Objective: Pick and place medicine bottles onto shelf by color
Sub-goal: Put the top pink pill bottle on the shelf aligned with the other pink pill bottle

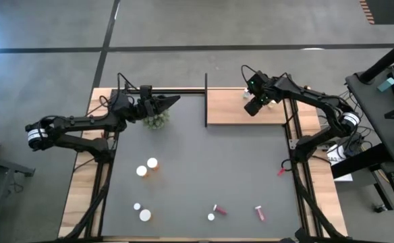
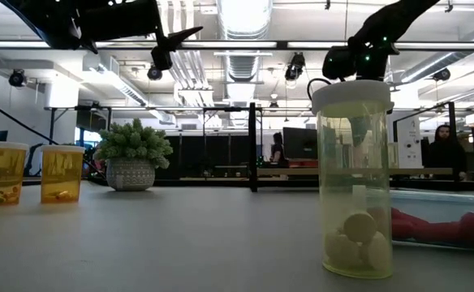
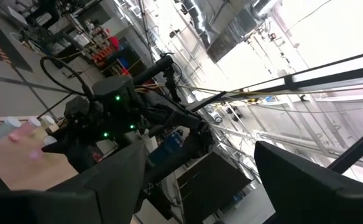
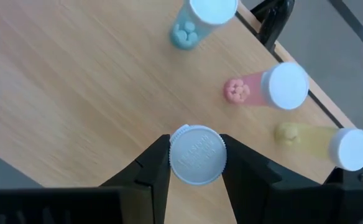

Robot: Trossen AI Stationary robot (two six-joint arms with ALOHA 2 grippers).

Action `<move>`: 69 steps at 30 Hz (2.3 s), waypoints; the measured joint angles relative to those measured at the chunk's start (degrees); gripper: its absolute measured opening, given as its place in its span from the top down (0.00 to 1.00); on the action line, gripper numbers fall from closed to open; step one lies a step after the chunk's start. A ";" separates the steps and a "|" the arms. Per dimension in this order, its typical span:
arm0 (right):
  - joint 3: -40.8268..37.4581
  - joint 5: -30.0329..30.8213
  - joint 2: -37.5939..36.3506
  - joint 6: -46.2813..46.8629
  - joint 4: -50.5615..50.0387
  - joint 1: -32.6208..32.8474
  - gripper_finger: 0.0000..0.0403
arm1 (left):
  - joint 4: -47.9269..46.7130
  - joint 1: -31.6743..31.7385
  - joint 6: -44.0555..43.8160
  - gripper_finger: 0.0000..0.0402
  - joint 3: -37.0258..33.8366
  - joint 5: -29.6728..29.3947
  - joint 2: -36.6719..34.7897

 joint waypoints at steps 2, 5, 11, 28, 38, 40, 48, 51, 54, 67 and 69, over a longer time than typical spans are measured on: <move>-0.95 0.01 -0.05 -0.05 0.65 -0.24 0.71 | -0.01 0.06 0.00 0.29 -0.01 0.00 0.00; -2.50 0.01 -0.35 -0.02 2.75 -0.27 0.72 | -0.01 0.16 0.00 0.29 -0.07 0.00 0.00; -4.52 0.02 -1.16 -0.20 6.26 -0.53 0.71 | -0.01 0.24 -0.01 0.29 -0.11 -0.11 0.00; -6.37 -0.01 -3.76 -1.44 6.41 -1.17 0.70 | -0.01 0.24 -0.01 0.29 -0.13 -0.90 0.00; -6.95 -0.01 -3.76 -1.42 7.21 -1.28 0.71 | -0.01 0.26 -0.02 0.29 -0.15 -0.90 0.00; -7.13 0.03 -3.77 -1.42 7.24 -1.28 0.70 | -0.01 0.25 -0.02 0.29 -0.15 -0.90 0.00; -7.27 0.08 -3.80 -1.37 7.71 -1.28 0.70 | -0.01 0.26 -0.02 0.29 -0.15 -1.36 0.00; -7.31 0.06 -3.80 -0.62 8.88 -1.28 0.71 | -0.03 0.26 -0.02 0.29 -0.15 -1.52 0.00; -7.31 0.05 -3.80 -0.39 9.29 -1.28 0.70 | -0.02 0.26 -0.02 0.29 -0.16 -1.69 0.00; -7.31 2.78 -3.80 -1.90 7.08 -1.28 0.63 | -0.02 0.25 -0.02 0.29 -0.17 -2.49 0.00; -7.31 4.43 -3.80 -1.92 6.44 -1.28 0.63 | -0.01 0.26 -0.02 0.29 -0.17 -2.49 0.00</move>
